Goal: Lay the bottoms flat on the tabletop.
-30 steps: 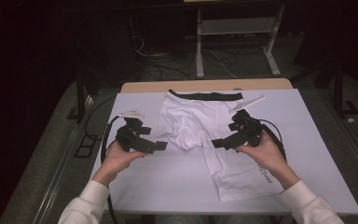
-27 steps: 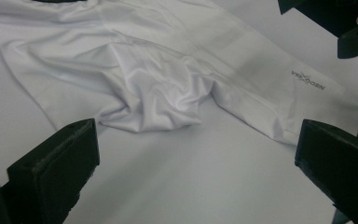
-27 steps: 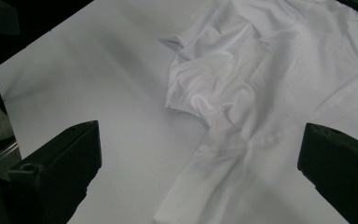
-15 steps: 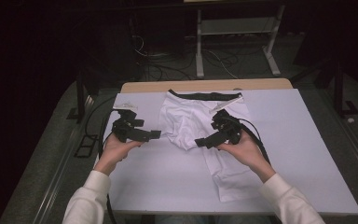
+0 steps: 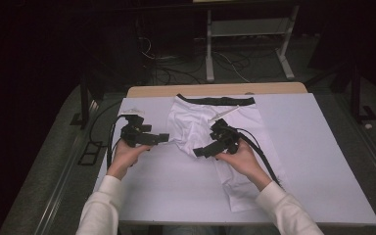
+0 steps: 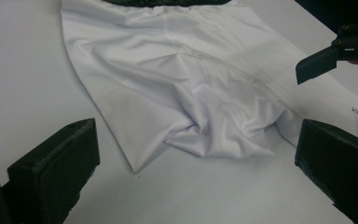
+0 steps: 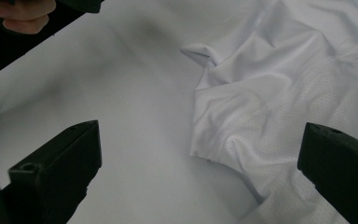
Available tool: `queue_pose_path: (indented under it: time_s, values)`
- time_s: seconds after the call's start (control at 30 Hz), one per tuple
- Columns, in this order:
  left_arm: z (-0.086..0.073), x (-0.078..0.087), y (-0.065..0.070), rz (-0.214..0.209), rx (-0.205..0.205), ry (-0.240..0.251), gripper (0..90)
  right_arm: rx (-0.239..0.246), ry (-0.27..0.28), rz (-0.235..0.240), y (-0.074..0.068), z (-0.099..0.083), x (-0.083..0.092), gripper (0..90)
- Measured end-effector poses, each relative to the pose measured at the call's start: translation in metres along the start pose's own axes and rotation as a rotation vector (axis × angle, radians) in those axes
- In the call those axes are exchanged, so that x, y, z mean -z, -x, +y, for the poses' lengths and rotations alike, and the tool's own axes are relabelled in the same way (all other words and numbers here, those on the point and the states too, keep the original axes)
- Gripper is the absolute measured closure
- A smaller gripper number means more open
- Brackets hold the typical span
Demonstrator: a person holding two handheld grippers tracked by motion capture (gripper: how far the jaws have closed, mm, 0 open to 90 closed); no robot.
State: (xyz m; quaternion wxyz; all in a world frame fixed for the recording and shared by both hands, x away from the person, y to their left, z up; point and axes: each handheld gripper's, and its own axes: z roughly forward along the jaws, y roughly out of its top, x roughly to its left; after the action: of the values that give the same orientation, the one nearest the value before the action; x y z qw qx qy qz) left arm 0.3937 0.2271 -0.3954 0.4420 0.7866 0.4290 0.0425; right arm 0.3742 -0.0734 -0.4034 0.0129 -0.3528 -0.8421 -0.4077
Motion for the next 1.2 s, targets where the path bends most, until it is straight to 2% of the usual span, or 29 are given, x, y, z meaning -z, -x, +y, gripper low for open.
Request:
queue_pose_path:
  time_s: [0.2, 0.47, 0.57, 0.67, 0.83, 0.87, 1.03, 1.2]
  values:
    - [-0.01, -0.015, -0.014, 0.003, 0.043, -0.011, 0.0, -0.022, 0.004, 0.025, 0.003, -0.002, -0.018, 0.0]
    - [-0.022, -0.035, -0.024, -0.006, 0.071, -0.022, 0.0, -0.023, -0.023, 0.027, 0.003, -0.006, -0.038, 0.0]
    - [-0.025, -0.042, -0.026, -0.006, 0.066, -0.048, 0.0, -0.025, -0.021, 0.015, 0.003, -0.008, -0.043, 0.0]
    - [-0.027, -0.047, -0.026, -0.001, 0.044, -0.073, 0.0, -0.034, -0.028, 0.013, 0.004, -0.011, -0.048, 0.0]
    - [-0.029, -0.054, -0.022, 0.023, -0.009, -0.116, 0.0, -0.01, -0.042, -0.02, 0.002, -0.016, -0.056, 1.9]
    - [-0.029, -0.054, -0.021, 0.022, -0.014, -0.114, 0.0, -0.007, -0.042, -0.017, 0.001, -0.017, -0.056, 4.6]
    - [-0.03, -0.055, -0.021, 0.024, -0.018, -0.107, 0.5, 0.007, -0.052, -0.029, 0.0, -0.019, -0.06, 5.2]
    - [-0.03, -0.056, -0.02, 0.029, -0.02, -0.078, 10.1, 0.005, -0.043, -0.031, -0.001, -0.021, -0.06, 6.3]
